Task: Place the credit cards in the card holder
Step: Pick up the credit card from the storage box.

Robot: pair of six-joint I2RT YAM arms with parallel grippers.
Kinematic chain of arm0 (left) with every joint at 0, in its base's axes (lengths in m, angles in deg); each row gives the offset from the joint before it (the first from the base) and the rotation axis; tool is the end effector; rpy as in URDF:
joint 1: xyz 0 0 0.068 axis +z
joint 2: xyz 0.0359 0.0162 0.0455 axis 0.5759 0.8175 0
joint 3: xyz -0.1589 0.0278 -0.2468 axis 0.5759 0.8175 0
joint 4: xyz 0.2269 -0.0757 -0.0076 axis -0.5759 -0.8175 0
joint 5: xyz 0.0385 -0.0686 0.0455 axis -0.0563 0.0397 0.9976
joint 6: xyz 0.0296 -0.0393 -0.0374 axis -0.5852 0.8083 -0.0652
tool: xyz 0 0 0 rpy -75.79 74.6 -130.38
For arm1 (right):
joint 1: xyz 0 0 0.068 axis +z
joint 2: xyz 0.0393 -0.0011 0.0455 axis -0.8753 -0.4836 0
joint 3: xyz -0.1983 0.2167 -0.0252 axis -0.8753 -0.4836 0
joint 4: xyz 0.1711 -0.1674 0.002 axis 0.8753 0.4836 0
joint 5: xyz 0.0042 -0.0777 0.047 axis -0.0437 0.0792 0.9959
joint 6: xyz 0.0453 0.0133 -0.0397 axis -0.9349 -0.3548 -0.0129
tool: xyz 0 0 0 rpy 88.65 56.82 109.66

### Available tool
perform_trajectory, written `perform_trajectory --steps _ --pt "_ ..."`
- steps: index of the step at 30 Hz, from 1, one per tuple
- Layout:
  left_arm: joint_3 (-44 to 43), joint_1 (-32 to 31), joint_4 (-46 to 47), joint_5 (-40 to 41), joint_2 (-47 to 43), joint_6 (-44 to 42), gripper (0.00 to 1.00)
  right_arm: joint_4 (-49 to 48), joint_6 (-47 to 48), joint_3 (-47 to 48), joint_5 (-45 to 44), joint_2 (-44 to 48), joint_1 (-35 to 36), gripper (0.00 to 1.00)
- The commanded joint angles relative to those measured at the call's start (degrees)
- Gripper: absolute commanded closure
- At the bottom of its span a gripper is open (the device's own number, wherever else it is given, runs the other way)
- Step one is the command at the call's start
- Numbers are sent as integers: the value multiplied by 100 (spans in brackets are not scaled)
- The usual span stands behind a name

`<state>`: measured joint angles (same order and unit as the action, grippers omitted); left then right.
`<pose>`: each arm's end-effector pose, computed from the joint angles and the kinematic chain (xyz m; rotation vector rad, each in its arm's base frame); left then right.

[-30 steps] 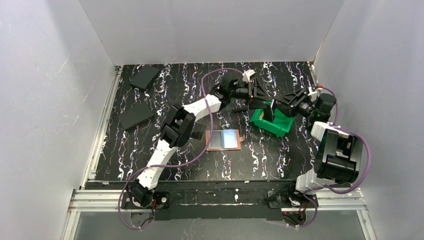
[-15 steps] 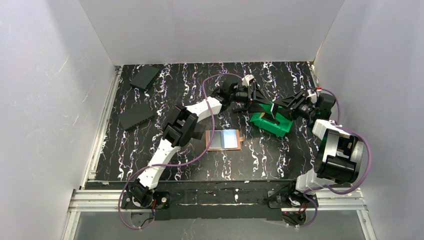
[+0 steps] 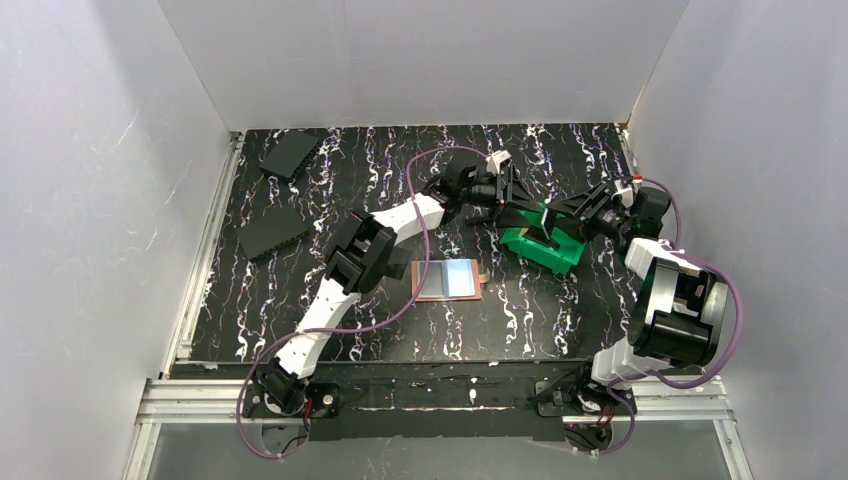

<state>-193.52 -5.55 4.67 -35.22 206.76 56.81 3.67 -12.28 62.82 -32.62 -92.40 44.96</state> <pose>0.4178 -0.4093 0.2001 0.3472 2.1761 -2.0966 0.2973 -0.0492 0.2393 0.6494 2.0004 1.2478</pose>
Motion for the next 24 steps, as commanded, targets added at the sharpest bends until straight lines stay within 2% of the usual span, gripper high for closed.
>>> perform_trajectory --steps 1,8,11,16,24 --pt "-168 -60 96 -210 -249 -59 28 -205 19 173 71 78 -32 99" --pt "-313 -115 96 -270 -169 -6 28 -275 -39 147 96 99 -32 99" --pt "-322 -119 100 -267 -128 19 33 -286 -55 147 99 121 -32 99" --pt "-247 -121 94 -259 -128 26 35 -419 -159 104 126 123 -32 99" --pt "-176 -118 94 -258 -84 55 44 -576 -301 68 168 145 -32 99"
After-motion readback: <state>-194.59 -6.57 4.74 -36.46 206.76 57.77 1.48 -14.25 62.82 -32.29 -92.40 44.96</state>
